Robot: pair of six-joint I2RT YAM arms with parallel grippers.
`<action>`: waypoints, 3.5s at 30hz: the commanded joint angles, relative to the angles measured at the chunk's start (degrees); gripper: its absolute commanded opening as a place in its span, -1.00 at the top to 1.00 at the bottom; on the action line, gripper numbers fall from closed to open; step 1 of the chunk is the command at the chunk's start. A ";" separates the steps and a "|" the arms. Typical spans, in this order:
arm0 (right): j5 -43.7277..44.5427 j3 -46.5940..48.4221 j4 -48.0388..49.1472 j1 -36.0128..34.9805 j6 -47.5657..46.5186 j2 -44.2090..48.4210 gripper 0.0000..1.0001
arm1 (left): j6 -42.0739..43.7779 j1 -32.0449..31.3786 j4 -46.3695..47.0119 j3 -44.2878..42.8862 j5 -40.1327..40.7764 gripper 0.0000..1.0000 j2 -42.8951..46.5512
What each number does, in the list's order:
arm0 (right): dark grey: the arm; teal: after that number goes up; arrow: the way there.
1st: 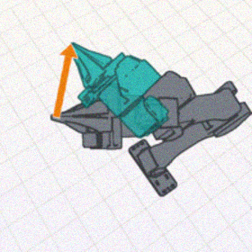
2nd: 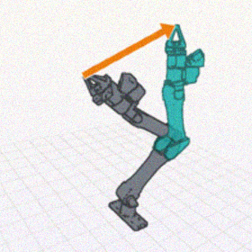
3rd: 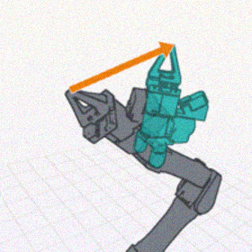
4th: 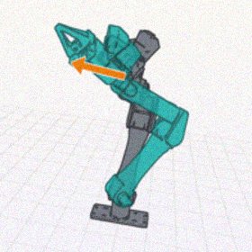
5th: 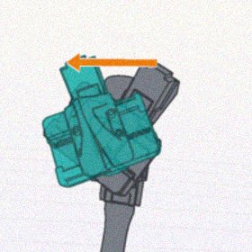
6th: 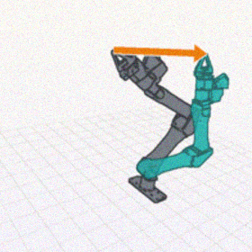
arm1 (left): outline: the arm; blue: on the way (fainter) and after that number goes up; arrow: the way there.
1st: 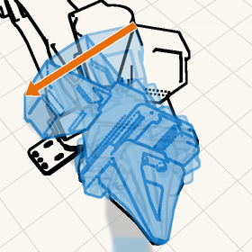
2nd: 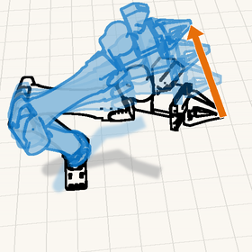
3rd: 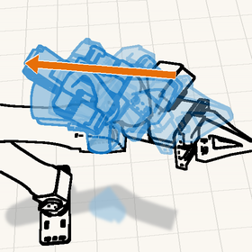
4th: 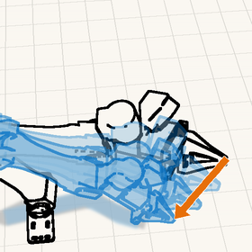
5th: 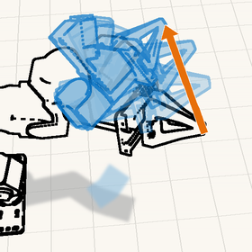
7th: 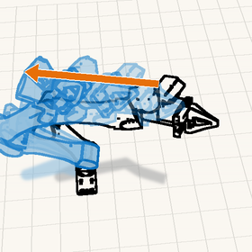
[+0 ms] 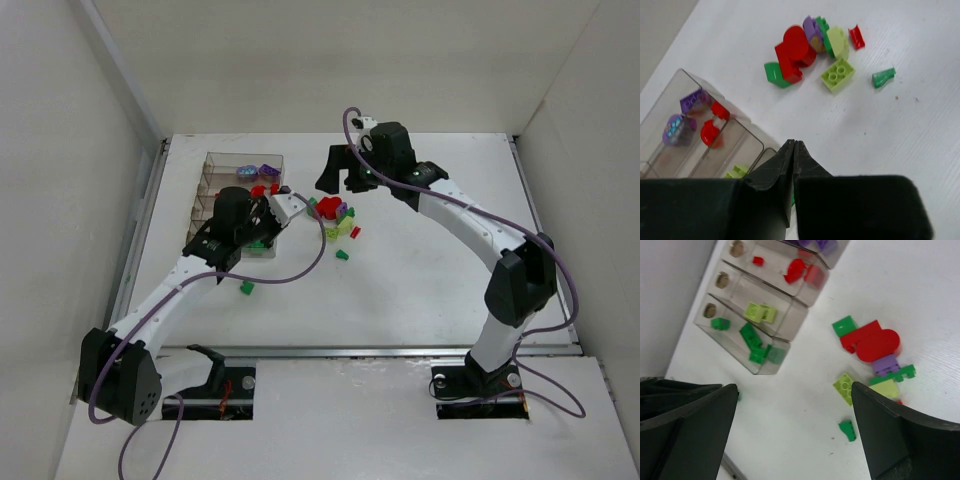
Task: Sort the legos into containers by color
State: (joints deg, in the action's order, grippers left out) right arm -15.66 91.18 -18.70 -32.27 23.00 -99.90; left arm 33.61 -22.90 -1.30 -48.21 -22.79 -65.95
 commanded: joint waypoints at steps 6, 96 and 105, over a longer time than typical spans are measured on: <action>0.72 1.99 -4.68 2.13 -5.25 -1.89 -1.00 | 14.72 3.29 -16.52 0.14 3.27 0.05 -1.19; 6.78 -5.31 -13.91 -0.68 -19.29 -8.63 -0.95 | -13.03 23.33 -16.80 -14.03 21.01 -0.51 -5.69; 9.85 -4.00 -12.15 -5.78 -22.83 -15.41 -0.18 | -14.36 23.33 -18.04 -2.88 25.33 -0.54 8.19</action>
State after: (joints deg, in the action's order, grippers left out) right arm -6.46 84.90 -32.16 -38.39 1.91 -115.22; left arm 21.04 0.49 -18.63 -54.06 0.25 -61.39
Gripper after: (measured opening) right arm 0.600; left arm 0.765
